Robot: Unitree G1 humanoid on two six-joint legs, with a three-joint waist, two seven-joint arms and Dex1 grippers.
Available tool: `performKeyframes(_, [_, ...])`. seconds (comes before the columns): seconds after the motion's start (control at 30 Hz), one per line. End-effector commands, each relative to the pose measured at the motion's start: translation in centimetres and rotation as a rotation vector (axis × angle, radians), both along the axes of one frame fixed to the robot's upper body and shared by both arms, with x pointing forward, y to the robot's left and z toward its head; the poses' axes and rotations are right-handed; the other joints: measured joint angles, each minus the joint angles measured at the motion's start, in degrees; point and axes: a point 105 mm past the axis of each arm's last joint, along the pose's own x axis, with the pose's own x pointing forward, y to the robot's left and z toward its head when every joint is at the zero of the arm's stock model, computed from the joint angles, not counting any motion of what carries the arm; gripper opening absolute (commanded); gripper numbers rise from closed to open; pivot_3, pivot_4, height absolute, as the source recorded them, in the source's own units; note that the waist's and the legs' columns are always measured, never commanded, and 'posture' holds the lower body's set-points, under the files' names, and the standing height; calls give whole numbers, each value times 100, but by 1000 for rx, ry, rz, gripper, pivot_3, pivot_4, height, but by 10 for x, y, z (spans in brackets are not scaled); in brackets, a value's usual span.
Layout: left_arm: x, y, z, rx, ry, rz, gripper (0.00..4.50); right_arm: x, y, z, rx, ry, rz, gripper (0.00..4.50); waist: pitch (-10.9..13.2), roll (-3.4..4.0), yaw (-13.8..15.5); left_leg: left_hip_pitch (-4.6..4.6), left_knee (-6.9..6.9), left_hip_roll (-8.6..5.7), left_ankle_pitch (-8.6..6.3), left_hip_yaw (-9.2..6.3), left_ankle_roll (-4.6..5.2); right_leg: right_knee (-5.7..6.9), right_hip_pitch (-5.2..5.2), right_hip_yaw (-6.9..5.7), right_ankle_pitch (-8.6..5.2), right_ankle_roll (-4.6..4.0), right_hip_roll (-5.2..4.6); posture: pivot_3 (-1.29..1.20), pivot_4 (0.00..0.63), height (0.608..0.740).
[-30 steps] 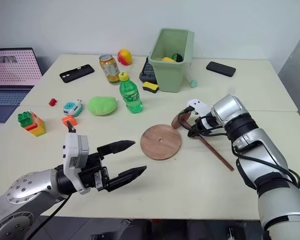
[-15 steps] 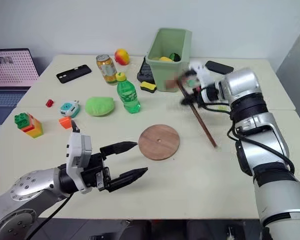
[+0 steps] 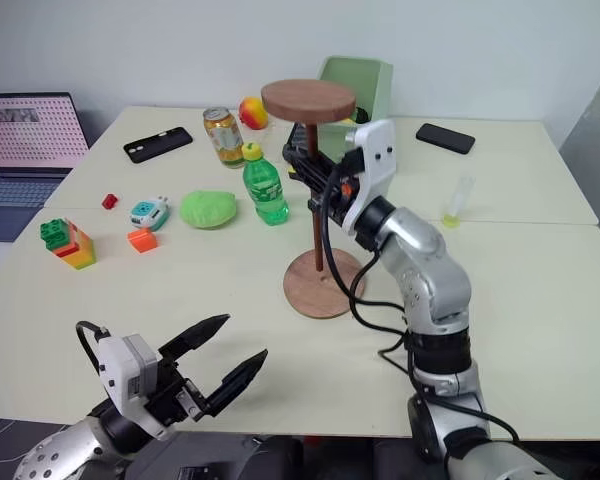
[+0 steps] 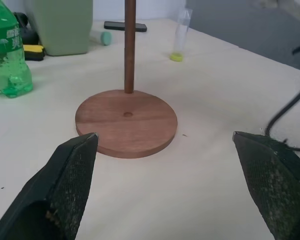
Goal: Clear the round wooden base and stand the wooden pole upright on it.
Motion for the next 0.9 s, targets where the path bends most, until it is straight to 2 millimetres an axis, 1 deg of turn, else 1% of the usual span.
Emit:
performKeyframes(0.03, [1, 1, 6, 4, -45, 0, 4500, -9, 3, 10, 19, -77, -15, 258, 0, 1, -17, 0, -1, 3, 0, 4, 0, 2, -4, 5, 0, 0, 0, 0, 150, 740])
performKeyframes(0.17, [3, 2, 6, 7, -49, 3, 4500, -12, 9, 0, 18, -60, -10, 258, 0, 1, -39, 3, -6, 8, 0, 5, 0, 3, -7, 3, 0, 0, 6, 0, 150, 740])
performKeyframes(0.27, [1, 1, 6, 10, -48, -6, 4500, -10, 10, -5, 22, -46, -22, 258, 0, 1, -46, 4, -8, 10, -1, 4, 1, 3, -8, 4, 0, 0, 10, 0, 150, 740])
performKeyframes(0.37, [0, 0, 6, 12, -45, -10, 4500, -8, 11, -5, 34, -42, -32, 258, 0, 1, -48, 3, -7, 10, 0, 4, 1, 3, -7, 4, 0, 0, 9, 0, 150, 740])
performKeyframes(0.53, [1, 1, 5, 12, -41, -10, 4500, -8, 18, -4, 61, -26, -23, 258, 0, 1, -48, 3, -6, 10, 0, 4, 0, 4, -7, 4, 0, 0, 9, 0, 150, 740])
performKeyframes(0.67, [4, 1, 5, 18, -44, -10, 4500, -4, 23, -11, 40, -21, -23, 258, 0, 1, -49, 4, -6, 10, 0, 5, 0, 4, -7, 5, 0, 0, 9, 0, 150, 740])
performKeyframes(0.9, [4, 2, 3, 18, -42, -8, 4500, 0, 22, -21, -9, -37, -38, 258, -2, 0, -49, 7, -6, 9, 0, 6, 0, 5, -6, 6, 0, 0, 9, 0, 150, 740])
